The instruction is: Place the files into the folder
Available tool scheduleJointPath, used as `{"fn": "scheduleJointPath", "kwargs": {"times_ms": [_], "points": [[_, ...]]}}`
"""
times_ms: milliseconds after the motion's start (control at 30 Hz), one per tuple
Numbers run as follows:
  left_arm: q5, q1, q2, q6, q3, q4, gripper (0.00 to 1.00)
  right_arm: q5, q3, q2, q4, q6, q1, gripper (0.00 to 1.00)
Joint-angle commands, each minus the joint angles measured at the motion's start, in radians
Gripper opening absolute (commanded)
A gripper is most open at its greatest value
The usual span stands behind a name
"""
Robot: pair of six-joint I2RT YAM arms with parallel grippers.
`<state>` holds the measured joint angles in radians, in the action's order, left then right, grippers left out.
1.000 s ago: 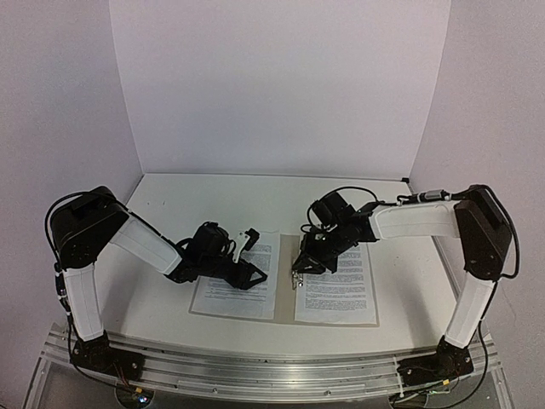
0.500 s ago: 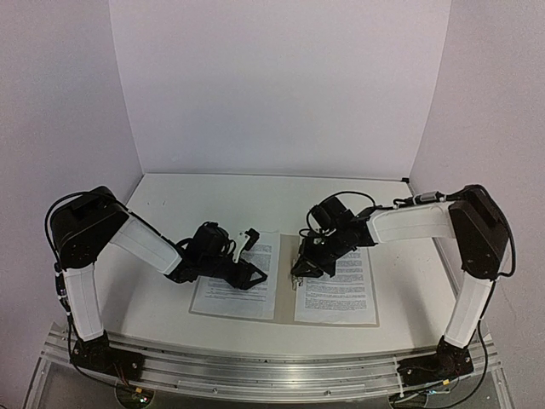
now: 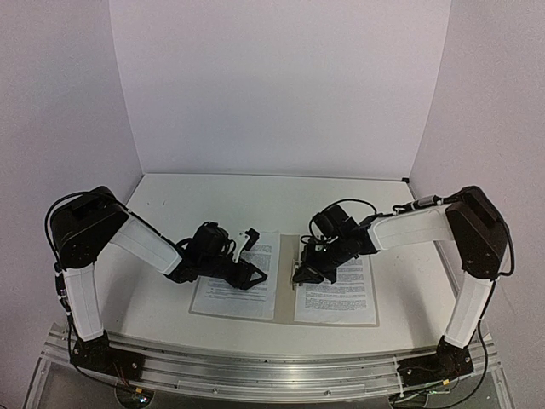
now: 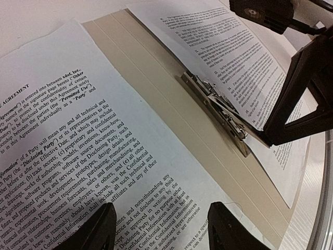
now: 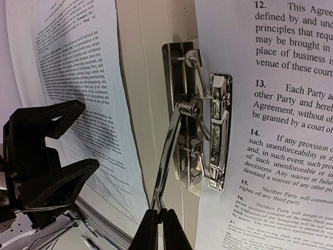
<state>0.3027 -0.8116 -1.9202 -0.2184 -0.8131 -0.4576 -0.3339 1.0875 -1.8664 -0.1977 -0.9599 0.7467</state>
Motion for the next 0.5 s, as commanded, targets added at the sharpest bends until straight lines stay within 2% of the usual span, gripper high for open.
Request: {"fn": "scheduleJointPath", "kwargs": {"times_ms": [0, 267, 467], "points": [[-0.027, 0.011, -0.034, -0.021, 0.022, 0.054, 0.61, 0.050, -0.042, -0.029, -0.078, 0.026, -0.004, 0.05], [-0.027, 0.016, -0.036, -0.019, 0.022, 0.056, 0.61, 0.088, -0.044, -0.035, -0.104, 0.047, -0.013, 0.06], [-0.027, 0.019, -0.037, -0.018, 0.025, 0.056, 0.61, 0.132, -0.011, -0.053, -0.158, 0.071, -0.020, 0.13]]}}
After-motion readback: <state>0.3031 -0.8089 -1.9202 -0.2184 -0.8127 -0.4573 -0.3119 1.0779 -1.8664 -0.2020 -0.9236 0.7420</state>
